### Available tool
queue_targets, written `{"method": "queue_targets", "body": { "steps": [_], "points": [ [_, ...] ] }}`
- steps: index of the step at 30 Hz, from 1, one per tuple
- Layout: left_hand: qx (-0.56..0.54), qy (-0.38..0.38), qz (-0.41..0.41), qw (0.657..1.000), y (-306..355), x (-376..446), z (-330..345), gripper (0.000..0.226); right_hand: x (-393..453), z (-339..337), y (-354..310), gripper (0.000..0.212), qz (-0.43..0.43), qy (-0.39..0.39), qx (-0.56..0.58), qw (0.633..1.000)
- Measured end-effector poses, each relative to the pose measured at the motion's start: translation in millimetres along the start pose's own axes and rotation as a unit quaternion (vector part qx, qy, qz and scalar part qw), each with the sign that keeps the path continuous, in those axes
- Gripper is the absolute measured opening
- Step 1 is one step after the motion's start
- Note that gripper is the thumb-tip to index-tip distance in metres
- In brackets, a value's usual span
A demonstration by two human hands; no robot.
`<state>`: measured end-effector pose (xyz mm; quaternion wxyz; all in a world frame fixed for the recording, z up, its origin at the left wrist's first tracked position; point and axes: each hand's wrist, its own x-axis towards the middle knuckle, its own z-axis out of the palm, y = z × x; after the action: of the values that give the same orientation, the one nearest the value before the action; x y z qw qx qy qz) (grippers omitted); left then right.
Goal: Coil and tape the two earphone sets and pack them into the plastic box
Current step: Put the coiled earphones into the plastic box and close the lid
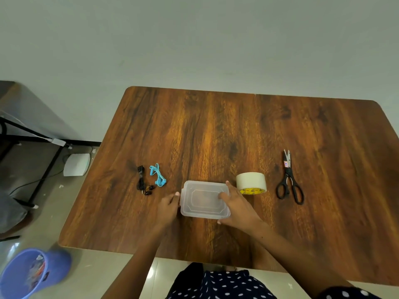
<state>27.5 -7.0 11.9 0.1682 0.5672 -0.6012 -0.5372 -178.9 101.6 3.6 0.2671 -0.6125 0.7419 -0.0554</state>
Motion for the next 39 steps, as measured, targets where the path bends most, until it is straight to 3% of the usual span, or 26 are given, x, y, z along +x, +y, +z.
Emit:
{"method": "queue_targets", "body": {
  "steps": [6,11,15,18,21,25,28,30,32,34,39],
  "points": [
    [-0.039,-0.047,-0.022,0.998,-15.0,9.6,-9.5,0.029,4.1,-23.7,1.8,0.065,0.009,0.021,0.141,0.99],
    [-0.07,-0.009,0.089,0.993,-4.8,24.3,-14.6,0.036,24.4,-61.5,-0.5,0.048,0.016,0.022,0.28,0.96],
    [-0.194,0.016,0.05,0.98,23.1,41.1,-13.3,0.04,50.5,-85.0,-4.4,0.082,0.11,0.052,0.314,0.942],
    [-0.222,0.007,0.013,0.975,37.1,56.5,-8.8,0.045,72.8,-81.4,-8.6,0.081,0.215,0.076,0.36,0.904],
    [-0.237,-0.011,-0.021,0.971,47.2,68.7,-4.8,0.047,88.4,-68.4,-11.6,0.068,0.257,0.101,0.392,0.878],
    [-0.233,-0.021,-0.044,0.971,53.6,78.8,-5.4,0.044,95.1,-53.0,-12.3,0.033,0.292,0.098,0.407,0.86],
    [-0.166,-0.027,-0.018,0.986,48.0,78.9,-6.8,0.044,92.4,-45.4,-12.8,0.024,0.285,0.088,0.365,0.882],
    [-0.056,0.053,0.014,0.997,38.7,75.8,-6.6,0.037,85.2,-42.1,-15.5,0.023,0.262,0.103,0.336,0.899],
    [0.052,0.165,0.037,0.984,29.9,72.1,-10.6,0.028,73.4,-41.3,-20.0,0.018,0.209,0.148,0.316,0.914],
    [0.113,0.231,0.005,0.966,23.0,68.8,-17.7,0.025,58.2,-40.2,-26.8,0.017,0.157,0.181,0.302,0.923],
    [0.213,0.159,-0.012,0.964,2.3,72.5,-23.1,0.024,27.4,-21.6,-31.9,0.016,0.103,0.156,0.282,0.941]
  ]
}}
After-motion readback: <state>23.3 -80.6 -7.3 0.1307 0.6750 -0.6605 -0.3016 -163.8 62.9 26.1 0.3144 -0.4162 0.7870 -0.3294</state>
